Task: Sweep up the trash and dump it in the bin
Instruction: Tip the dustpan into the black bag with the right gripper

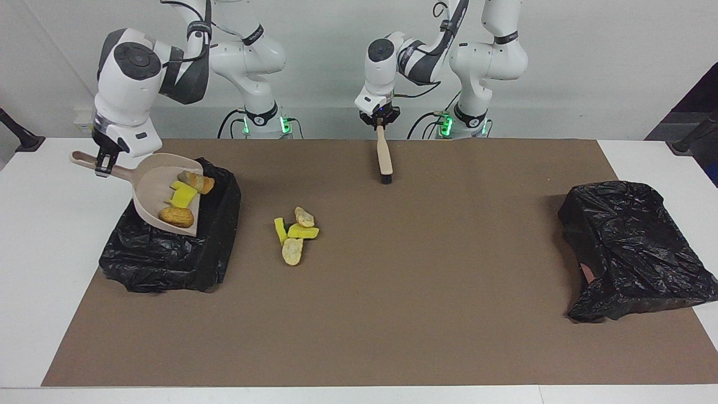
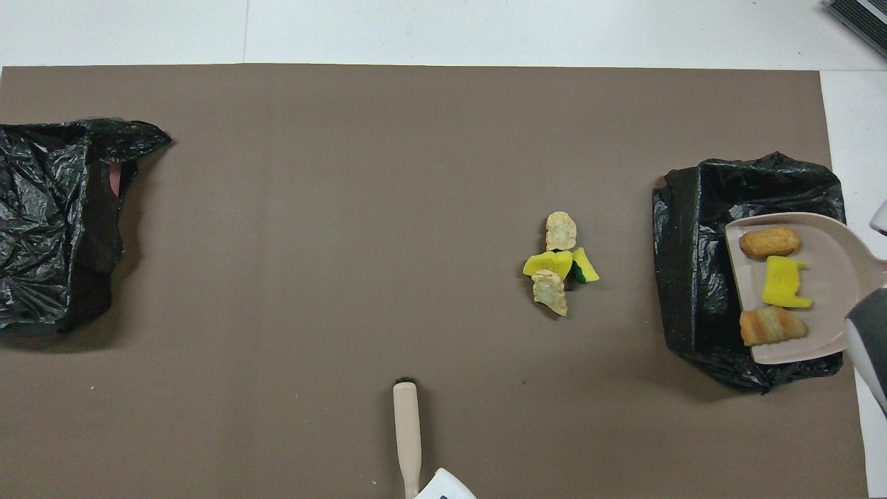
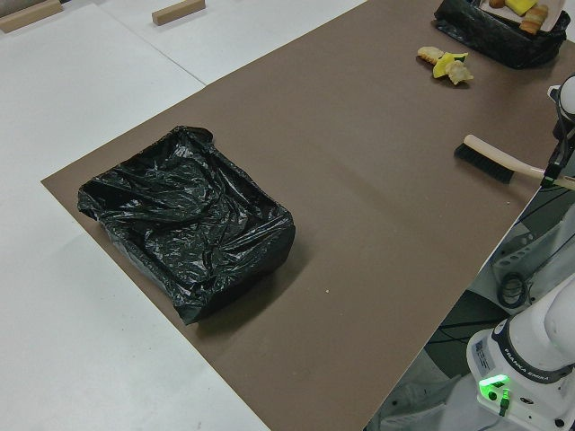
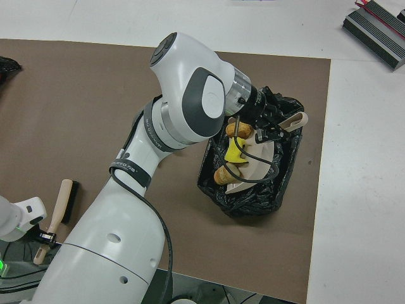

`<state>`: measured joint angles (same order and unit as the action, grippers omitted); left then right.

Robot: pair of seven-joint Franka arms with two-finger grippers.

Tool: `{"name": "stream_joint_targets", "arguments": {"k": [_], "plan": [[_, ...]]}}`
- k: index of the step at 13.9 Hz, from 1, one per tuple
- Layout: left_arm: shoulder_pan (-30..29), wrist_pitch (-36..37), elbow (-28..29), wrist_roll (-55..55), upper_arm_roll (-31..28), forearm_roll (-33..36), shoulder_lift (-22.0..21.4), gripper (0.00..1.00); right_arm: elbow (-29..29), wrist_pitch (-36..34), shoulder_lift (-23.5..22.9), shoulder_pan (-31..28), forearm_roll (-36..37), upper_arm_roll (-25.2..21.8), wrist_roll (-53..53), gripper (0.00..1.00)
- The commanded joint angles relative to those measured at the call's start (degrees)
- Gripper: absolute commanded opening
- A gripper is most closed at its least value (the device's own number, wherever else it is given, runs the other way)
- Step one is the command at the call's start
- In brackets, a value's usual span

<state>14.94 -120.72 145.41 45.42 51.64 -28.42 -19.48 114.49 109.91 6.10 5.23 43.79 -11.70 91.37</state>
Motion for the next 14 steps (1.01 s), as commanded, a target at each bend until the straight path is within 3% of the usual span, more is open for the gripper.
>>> {"name": "stream_joint_targets", "arguments": {"k": [1,3,4,7,10,12,14], "plan": [[0.1,-0.9,1.0,-2.7,-0.4,-1.3,0.2,0.65,3.0,0.0,3.0,0.0,3.8,0.8,-0.6,0.00],[-0.8,-0.4,0.8,-4.7,-0.6,-1.3,0.3,0.95,2.9,-1.4,3.2,0.0,5.2,1.0,-0.8,0.00],[-2.2,-0.3,0.5,-6.2,-0.7,-1.3,0.2,1.00,2.9,-2.1,3.3,0.0,6.2,1.4,-0.8,0.00],[-3.9,-0.4,-2.4,-11.1,-5.9,0.8,0.3,1.00,2.4,-5.7,4.2,0.0,8.5,3.2,-1.5,0.00],[-3.8,-0.3,-6.1,-17.9,-15.2,9.3,1.5,1.00,2.4,-8.9,6.4,0.0,9.1,3.3,-1.0,0.00],[-2.9,1.3,-11.1,-19.5,-24.2,16.3,4.4,1.00,2.3,-9.8,7.1,0.0,9.1,3.3,-0.6,0.00],[-2.0,6.9,-19.6,-21.6,-32.2,25.1,9.3,1.00,2.0,-9.9,7.1,0.0,9.2,3.3,-0.4,0.00]]}}
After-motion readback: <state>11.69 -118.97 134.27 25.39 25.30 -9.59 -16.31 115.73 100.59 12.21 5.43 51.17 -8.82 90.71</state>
